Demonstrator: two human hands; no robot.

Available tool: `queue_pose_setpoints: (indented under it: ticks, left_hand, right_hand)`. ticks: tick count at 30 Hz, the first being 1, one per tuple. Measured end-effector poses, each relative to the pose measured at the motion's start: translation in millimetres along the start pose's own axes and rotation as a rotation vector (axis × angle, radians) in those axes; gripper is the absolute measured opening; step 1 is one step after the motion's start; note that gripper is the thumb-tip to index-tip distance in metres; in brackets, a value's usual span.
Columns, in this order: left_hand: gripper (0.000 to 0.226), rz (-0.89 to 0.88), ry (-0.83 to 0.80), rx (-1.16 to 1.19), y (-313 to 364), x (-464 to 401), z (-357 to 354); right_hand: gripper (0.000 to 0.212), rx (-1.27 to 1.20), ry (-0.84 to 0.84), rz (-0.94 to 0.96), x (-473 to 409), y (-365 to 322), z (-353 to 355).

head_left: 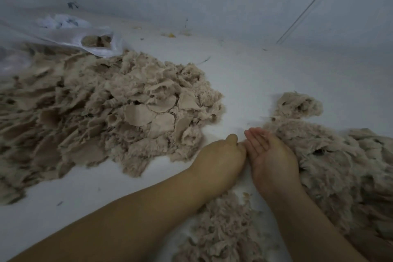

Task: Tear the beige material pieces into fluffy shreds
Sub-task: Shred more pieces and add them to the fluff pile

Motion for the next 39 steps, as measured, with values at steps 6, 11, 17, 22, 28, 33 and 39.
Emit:
queue_pose_setpoints:
  ticks: [6,11,17,22,28,33,39]
  left_hand:
    - [0.046,0.009,0.08,0.187,6,38,-2]
    - [0.024,0.347,0.389,0.677,-8,42,4]
    - [0.016,0.69,0.5,1.459,-18,14,7]
    - [0.016,0.654,0.552,1.683,-10,8,-2]
    - [0.022,0.678,0.57,1.498,-14,10,-6]
    - [0.029,0.651,0.564,1.539,-14,12,-7]
    - [0.034,0.624,0.397,1.493,-17,9,1]
  right_hand:
    - [0.023,0.003,0.029,-0.001,0,0,-1]
    - [0.019,0.038,0.012,0.03,0,1,0]
    - [0.032,0.331,-0.269,0.055,9,0,-7]
    - [0.013,0.329,-0.29,0.058,4,0,-2]
    - [0.015,0.459,-0.196,0.124,-1,5,2]
    - [0.019,0.456,-0.225,0.143,3,3,-1]
    - [0.01,0.521,-0.276,0.163,5,3,3]
Point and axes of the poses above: each hand's wrist, its own x-axis away from the middle knuckle, its own z-axis out of the back of the hand, y = z × x, the point moved 1 cm from there along -x, towards the middle knuckle, and after that the axes turned 9 degrees about -z, right-handed, at the moved point
